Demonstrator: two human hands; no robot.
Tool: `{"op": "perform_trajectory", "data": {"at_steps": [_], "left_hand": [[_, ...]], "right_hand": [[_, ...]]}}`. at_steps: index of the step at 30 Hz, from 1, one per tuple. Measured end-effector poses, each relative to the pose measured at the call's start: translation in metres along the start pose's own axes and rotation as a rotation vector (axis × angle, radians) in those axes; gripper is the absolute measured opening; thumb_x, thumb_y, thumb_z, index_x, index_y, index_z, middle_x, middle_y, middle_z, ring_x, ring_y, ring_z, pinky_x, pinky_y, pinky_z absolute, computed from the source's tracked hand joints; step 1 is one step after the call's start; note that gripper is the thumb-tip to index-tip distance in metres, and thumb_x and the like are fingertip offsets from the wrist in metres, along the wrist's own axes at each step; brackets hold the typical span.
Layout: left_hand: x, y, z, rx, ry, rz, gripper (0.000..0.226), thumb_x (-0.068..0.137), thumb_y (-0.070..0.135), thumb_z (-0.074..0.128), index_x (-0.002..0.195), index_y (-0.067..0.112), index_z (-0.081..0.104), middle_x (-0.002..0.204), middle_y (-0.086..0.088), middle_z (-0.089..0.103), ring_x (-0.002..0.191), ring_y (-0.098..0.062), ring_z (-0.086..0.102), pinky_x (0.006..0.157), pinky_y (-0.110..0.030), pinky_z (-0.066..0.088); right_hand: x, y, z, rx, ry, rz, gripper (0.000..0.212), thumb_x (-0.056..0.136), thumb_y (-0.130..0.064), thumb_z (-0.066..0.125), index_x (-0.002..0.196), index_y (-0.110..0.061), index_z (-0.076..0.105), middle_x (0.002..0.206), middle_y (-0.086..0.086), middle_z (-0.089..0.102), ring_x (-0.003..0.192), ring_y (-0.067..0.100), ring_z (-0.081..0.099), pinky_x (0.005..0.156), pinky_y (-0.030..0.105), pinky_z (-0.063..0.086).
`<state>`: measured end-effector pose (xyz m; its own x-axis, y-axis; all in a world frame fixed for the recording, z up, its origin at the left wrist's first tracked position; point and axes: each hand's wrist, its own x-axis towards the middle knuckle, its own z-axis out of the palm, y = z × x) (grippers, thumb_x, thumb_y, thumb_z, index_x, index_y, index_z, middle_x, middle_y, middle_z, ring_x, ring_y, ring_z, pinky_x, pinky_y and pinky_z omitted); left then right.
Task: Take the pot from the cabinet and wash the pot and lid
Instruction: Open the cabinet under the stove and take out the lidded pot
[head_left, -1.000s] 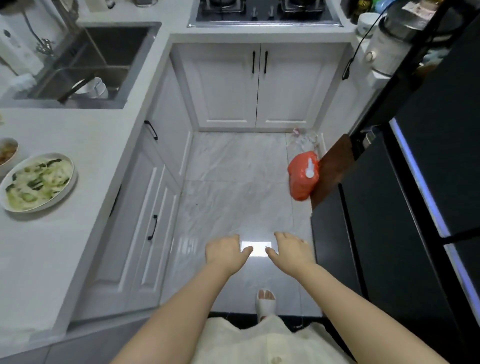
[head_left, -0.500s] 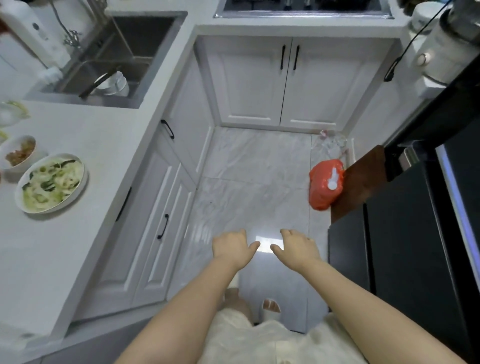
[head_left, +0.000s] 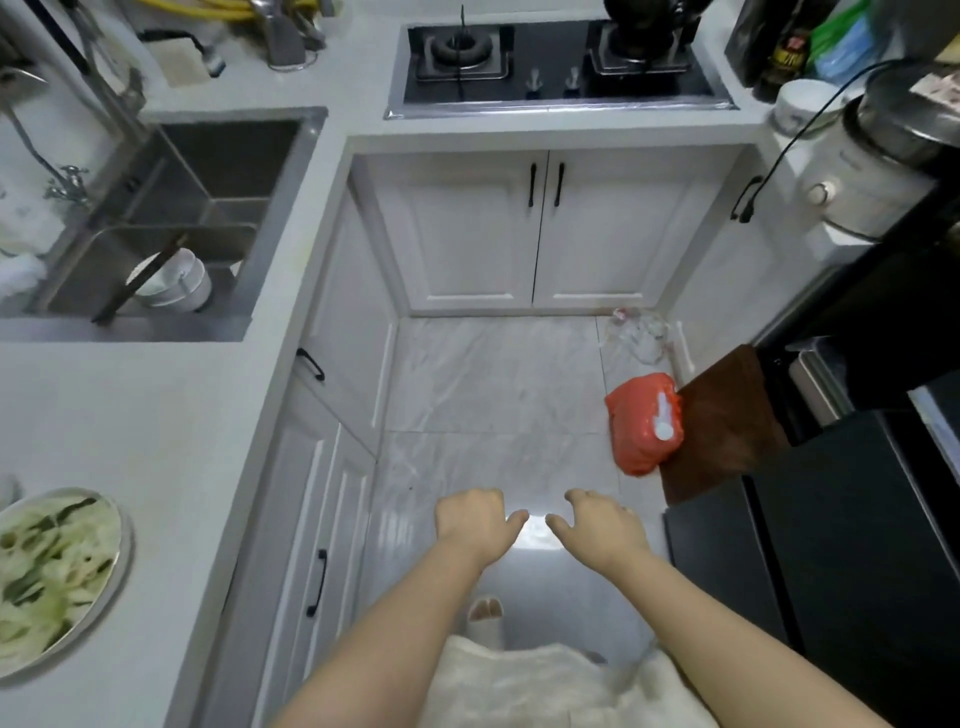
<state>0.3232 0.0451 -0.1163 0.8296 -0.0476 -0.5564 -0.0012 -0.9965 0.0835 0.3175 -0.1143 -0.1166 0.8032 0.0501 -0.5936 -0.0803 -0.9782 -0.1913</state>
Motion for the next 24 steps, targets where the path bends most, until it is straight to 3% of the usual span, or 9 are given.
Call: {"op": "perform_trajectory", "data": {"at_steps": [10,18,24], "left_hand": [[0.069,-0.011,-0.046,0.025,-0.011,0.039,0.055,0.092,0.058,0.033,0.112,0.015,0.06,0.115,-0.007,0.066,0.107,-0.027,0.061,0.088,-0.034,0.044],[0.132,0.012,-0.083,-0.027,-0.003,-0.033,0.056,0.091,0.059,0.033,0.111,0.015,0.062,0.114,-0.006,0.068,0.106,-0.026,0.062,0.087,-0.032,0.045],[0.174,0.04,-0.114,-0.104,-0.008,-0.109,0.059,0.09,0.059,0.034,0.123,0.017,0.058,0.122,-0.005,0.064,0.114,-0.025,0.059,0.092,-0.034,0.045]], "right_hand": [[0.055,-0.012,-0.041,0.056,0.034,0.089,0.053,0.093,-0.048,0.039,0.133,-0.014,0.044,0.135,0.008,0.054,0.123,0.028,0.05,0.1,0.04,0.039],[0.124,0.006,-0.099,0.022,0.039,0.01,0.051,0.093,-0.047,0.038,0.131,-0.014,0.047,0.135,0.008,0.053,0.123,0.027,0.049,0.099,0.038,0.038],[0.179,0.026,-0.144,-0.014,0.007,-0.05,0.046,0.093,-0.045,0.036,0.121,-0.015,0.057,0.128,0.008,0.058,0.119,0.027,0.053,0.095,0.037,0.04]]}}
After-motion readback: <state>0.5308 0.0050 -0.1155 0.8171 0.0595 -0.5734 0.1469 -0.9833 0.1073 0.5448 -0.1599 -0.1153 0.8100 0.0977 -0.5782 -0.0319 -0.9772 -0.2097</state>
